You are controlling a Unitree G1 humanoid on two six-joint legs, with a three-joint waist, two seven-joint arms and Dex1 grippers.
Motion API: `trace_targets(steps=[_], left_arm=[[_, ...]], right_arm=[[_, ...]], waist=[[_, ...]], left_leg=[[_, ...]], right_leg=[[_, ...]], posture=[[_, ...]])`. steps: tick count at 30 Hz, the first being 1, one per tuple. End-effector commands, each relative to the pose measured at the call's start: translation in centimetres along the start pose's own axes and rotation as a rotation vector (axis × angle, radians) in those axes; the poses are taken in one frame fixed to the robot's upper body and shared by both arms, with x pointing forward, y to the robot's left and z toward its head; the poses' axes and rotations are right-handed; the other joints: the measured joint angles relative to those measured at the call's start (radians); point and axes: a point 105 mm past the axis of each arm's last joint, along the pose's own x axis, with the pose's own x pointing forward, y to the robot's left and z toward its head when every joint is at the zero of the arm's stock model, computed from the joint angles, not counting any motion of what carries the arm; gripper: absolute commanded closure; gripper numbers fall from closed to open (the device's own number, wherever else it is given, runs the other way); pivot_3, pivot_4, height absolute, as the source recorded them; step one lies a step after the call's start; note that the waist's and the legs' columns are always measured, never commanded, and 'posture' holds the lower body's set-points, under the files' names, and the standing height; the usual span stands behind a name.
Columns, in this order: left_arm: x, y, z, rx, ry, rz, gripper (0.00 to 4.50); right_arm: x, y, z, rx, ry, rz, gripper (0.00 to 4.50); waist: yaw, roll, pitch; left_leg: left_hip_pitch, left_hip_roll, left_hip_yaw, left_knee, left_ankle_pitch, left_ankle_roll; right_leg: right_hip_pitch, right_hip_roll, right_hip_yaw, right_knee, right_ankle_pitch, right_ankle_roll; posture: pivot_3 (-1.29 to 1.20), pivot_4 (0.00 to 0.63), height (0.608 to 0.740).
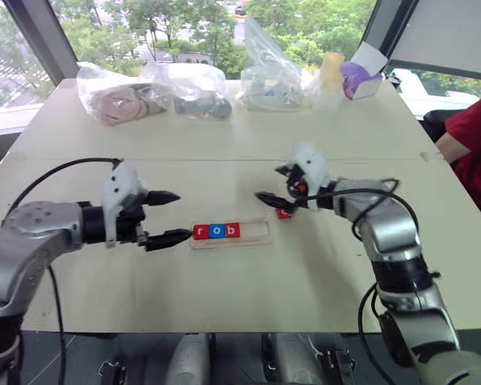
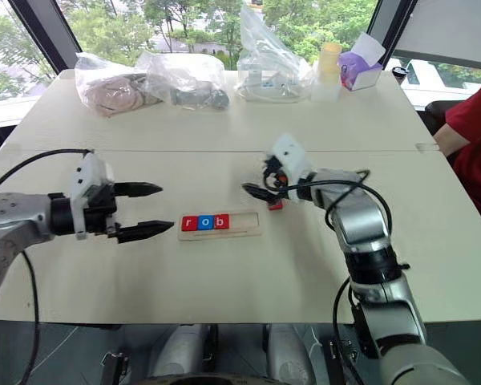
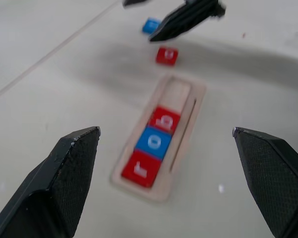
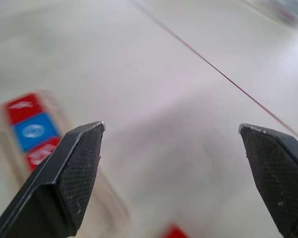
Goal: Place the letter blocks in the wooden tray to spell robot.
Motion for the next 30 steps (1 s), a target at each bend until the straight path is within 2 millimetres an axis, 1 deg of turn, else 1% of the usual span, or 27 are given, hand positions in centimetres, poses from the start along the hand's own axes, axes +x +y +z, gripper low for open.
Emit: trace_targets(steps=[1,2,4,10,14,18,21,24,25,26,30], left_arm=[[1.4,-0.3,0.9,0.062,-0.025,-0.005,0.00],[2.1,-0.1,0.9,0.080,-0.028,-0.003,0.00],[3.2,0.0,1.0,0.100,-0.036,-0.014,0.00],[5.2,0.6,1.7,0.125,-0.074,-0.032,0.00],[5.7,0.8,1.6,0.132,-0.076,-0.035,0.00],[5.7,1.0,1.3,0.133,-0.072,-0.026,0.00],[5.5,1.1,1.1,0.130,-0.068,-0.014,0.00],[5.3,1.0,0.9,0.122,-0.069,-0.007,0.00],[5.3,1.0,0.8,0.122,-0.068,-0.006,0.00],[5.3,0.9,0.8,0.121,-0.067,-0.005,0.00],[5.5,0.6,1.0,0.122,-0.074,-0.015,0.00]], right_arm=[[-1.1,0.1,-0.6,0.072,0.017,-0.148,0.03],[-1.1,0.3,-1.4,0.107,0.036,-0.198,0.03],[-1.1,0.9,-2.1,0.162,0.053,-0.252,0.03],[-0.2,1.8,-2.8,0.205,0.076,-0.305,0.03],[0.4,1.8,-3.8,0.216,0.110,-0.330,0.03],[1.1,2.0,-4.8,0.236,0.135,-0.328,0.03],[1.4,2.0,-5.4,0.238,0.147,-0.332,0.83],[1.4,2.0,-5.6,0.236,0.152,-0.331,2.31],[1.4,2.0,-5.6,0.236,0.152,-0.331,2.88],[1.4,2.0,-5.6,0.235,0.151,-0.331,3.34],[0.7,1.1,-5.1,0.200,0.142,-0.368,3.33]], waist=[[-0.006,0.000,0.000],[-0.009,0.000,0.000],[-0.009,0.000,0.000],[-0.006,0.000,0.000],[-0.008,0.000,0.000],[-0.009,0.000,0.000],[-0.009,0.000,0.000],[-0.010,0.000,0.000],[-0.011,0.000,0.000],[-0.011,0.000,0.000],[-0.009,0.000,0.000]], left_leg=[[0.000,0.000,0.000,0.000,0.000,0.000],[0.000,-0.001,0.001,0.000,0.000,0.000],[0.000,-0.001,0.001,0.000,0.000,0.000],[0.000,-0.001,0.001,0.000,0.001,-0.001],[0.000,-0.001,0.001,0.000,0.001,-0.001],[0.000,-0.001,0.001,0.000,0.001,-0.001],[0.000,-0.001,0.001,0.000,0.001,-0.001],[0.000,-0.001,0.001,0.000,0.001,-0.001],[0.000,0.000,0.001,0.000,0.001,-0.001],[0.001,0.000,0.001,0.000,0.001,-0.001],[0.000,0.000,0.000,0.000,0.001,-0.001]], right_leg=[[0.000,0.000,0.000,0.001,0.000,0.000],[-0.001,0.001,0.001,0.001,0.000,0.000],[-0.002,0.002,0.001,0.002,0.000,0.000],[-0.001,0.004,0.001,0.002,0.000,0.000],[-0.002,0.003,0.001,0.001,0.000,0.000],[-0.002,0.003,0.001,0.001,0.000,0.000],[-0.001,0.003,0.001,0.001,0.000,0.000],[-0.001,0.003,0.001,0.001,0.000,0.000],[-0.001,0.004,0.001,0.001,0.000,0.000],[-0.001,0.004,0.001,0.001,0.000,0.000],[-0.001,0.004,0.001,0.001,0.000,0.000]], posture=[[0.00,0.150,0.740],[0.00,0.150,0.740],[0.00,0.150,0.740],[0.00,0.150,0.740],[0.00,0.150,0.740],[0.00,0.150,0.740],[0.00,0.150,0.740],[0.00,0.150,0.740],[0.00,0.150,0.740],[0.00,0.150,0.740],[0.00,0.150,0.740]])
